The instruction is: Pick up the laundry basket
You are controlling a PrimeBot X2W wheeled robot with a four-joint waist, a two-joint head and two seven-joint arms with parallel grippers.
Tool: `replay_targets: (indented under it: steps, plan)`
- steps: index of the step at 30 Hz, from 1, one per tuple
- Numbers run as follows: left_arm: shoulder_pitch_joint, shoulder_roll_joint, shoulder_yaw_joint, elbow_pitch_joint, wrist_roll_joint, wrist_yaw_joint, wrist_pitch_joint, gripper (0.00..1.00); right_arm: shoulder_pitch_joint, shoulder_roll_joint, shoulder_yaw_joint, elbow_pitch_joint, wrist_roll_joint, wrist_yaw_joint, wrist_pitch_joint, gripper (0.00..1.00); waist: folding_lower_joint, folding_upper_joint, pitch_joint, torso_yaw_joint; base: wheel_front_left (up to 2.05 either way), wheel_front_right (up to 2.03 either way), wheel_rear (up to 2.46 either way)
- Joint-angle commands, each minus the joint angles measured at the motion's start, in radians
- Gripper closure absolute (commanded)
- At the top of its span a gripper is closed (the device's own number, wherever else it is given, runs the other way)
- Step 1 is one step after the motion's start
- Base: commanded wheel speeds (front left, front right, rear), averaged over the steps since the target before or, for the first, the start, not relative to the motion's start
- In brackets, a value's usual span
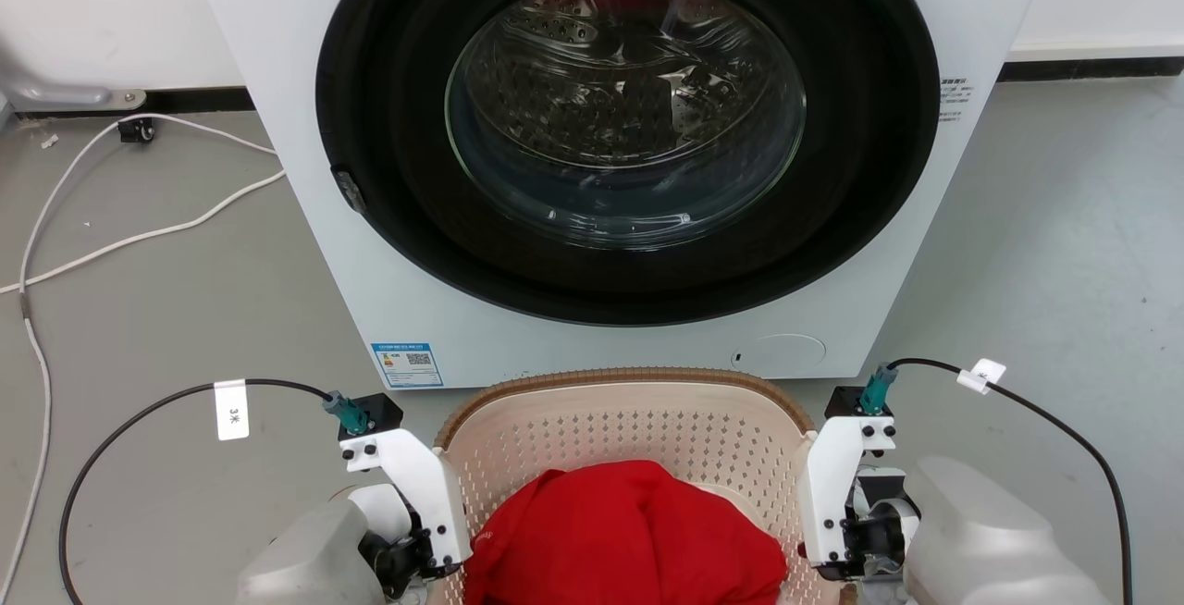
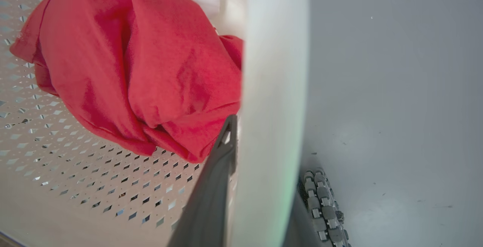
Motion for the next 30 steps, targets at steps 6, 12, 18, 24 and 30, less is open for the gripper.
replay_targets:
  steps: [6, 12, 18, 24, 30]
  plan:
    - [0.013, -0.022, -0.002, -0.012, -0.009, -0.013, -0.007, 1.0, 0.005, 0.032, -0.001, -0.015, 0.014, 0.015, 0.006, 1.0, 0.0, 0.0, -0.001, 0.001, 0.0, 0.0, 0.0]
    - [0.011, -0.025, -0.004, -0.01, -0.01, -0.013, -0.009, 1.0, 0.005, 0.032, -0.001, -0.015, 0.016, 0.015, 0.007, 1.0, 0.0, 0.0, -0.001, 0.002, 0.0, 0.0, 0.0]
    - [0.012, -0.027, -0.005, -0.01, -0.015, -0.013, -0.011, 1.0, 0.002, 0.032, 0.002, -0.015, 0.019, 0.015, 0.007, 1.0, 0.0, 0.0, -0.002, 0.002, 0.0, 0.0, 0.0]
    - [0.012, -0.026, -0.006, -0.013, -0.018, -0.013, -0.013, 1.0, 0.0, 0.032, 0.001, -0.015, 0.019, 0.015, 0.002, 1.0, 0.0, 0.0, -0.001, 0.003, 0.0, 0.0, 0.0]
    - [0.014, -0.025, -0.007, -0.013, -0.019, -0.013, -0.018, 1.0, 0.003, 0.032, -0.001, -0.015, 0.018, 0.015, 0.005, 1.0, 0.0, 0.0, -0.002, 0.003, 0.0, 0.0, 0.0]
